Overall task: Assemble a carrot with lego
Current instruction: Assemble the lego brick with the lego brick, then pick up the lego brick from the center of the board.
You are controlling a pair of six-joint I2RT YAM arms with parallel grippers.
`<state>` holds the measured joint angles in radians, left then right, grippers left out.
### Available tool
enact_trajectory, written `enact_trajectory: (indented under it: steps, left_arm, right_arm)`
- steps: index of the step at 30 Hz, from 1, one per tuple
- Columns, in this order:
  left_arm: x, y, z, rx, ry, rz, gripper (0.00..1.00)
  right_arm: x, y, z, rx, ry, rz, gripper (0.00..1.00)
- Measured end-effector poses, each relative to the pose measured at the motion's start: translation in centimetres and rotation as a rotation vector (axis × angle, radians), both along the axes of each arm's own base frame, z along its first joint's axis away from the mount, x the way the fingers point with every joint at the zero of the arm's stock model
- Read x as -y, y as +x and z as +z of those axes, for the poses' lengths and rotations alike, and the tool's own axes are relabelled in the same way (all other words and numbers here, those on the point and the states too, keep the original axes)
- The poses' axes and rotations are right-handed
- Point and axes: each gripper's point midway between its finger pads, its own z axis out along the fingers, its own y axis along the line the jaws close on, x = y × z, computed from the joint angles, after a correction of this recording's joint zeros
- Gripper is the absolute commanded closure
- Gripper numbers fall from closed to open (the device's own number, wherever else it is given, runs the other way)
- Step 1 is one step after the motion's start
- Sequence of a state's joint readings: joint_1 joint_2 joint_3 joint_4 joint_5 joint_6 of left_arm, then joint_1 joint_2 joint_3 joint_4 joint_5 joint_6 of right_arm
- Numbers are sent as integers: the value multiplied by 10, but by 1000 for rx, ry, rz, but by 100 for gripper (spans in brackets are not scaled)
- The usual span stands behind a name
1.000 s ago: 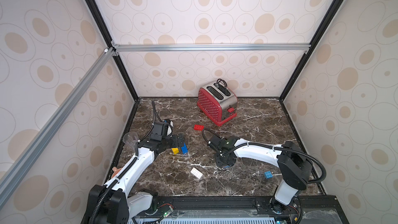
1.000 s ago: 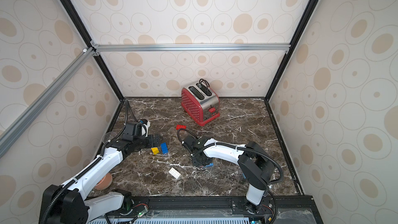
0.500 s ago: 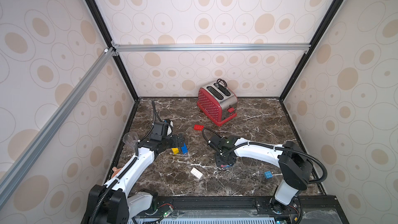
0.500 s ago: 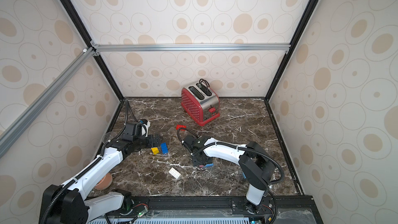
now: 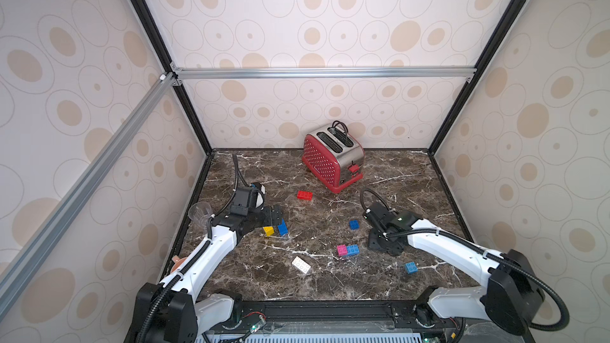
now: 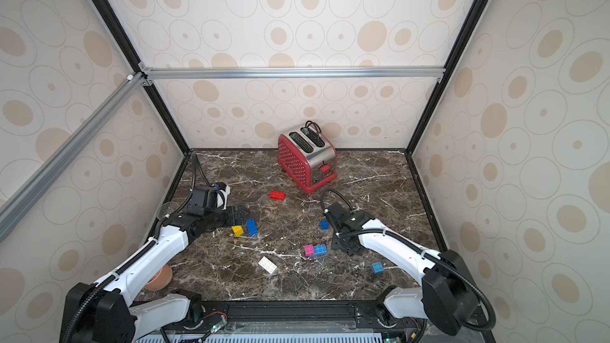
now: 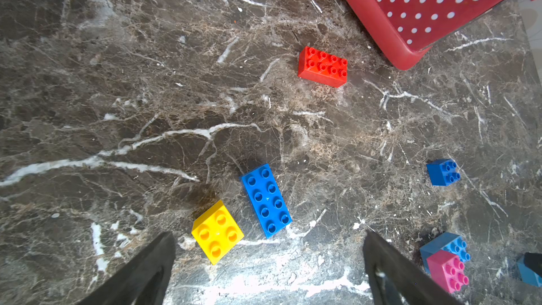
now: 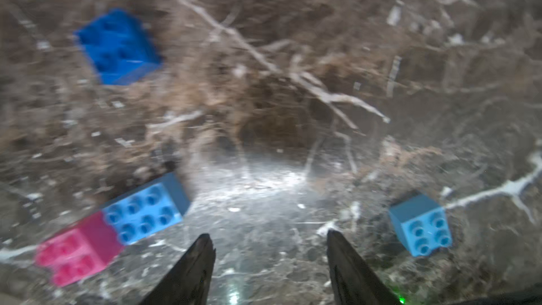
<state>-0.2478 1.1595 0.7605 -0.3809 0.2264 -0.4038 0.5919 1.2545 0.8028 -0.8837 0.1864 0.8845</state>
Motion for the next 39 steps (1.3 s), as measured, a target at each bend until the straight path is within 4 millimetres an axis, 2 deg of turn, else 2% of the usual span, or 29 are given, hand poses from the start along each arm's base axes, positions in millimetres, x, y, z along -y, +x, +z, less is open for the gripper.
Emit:
enact_trajectory:
  steps: [5,9,12,15,19,21,30,34,39]
  left_arm:
    - [0,0,0,0,0,-1,1]
    - [0,0,0,-1,0,0,1]
    - [0,0,-1,-3,0,-1,1]
    - [0,0,-1,-3,0,0,1]
    - [0,0,-1,-3,0,0,1]
    - [0,0,-1,-3,1,-1,1]
    - [0,0,-3,-10,3,0,1]
    - [0,0,-3,-10,3,0,1]
    - [0,0,-3,-10,3,0,1]
  right_arm:
    - [54,-13,2,31,-21,-181,21]
    - [82,-21,-4,23,-33,-300,16]
    - [96,-33,-18,-28,-41,-374,17]
    - [98,-43,-29,-66,-32,-411,21]
    - [93,-46,-40,-80,0,-446,21]
    - [91,-44,-44,-79,14,-456,21]
    - [84,-24,-52,-49,57,-456,34]
    - [78,-21,-58,-71,76,-432,41]
    - [75,-20,-58,-86,84,-402,44]
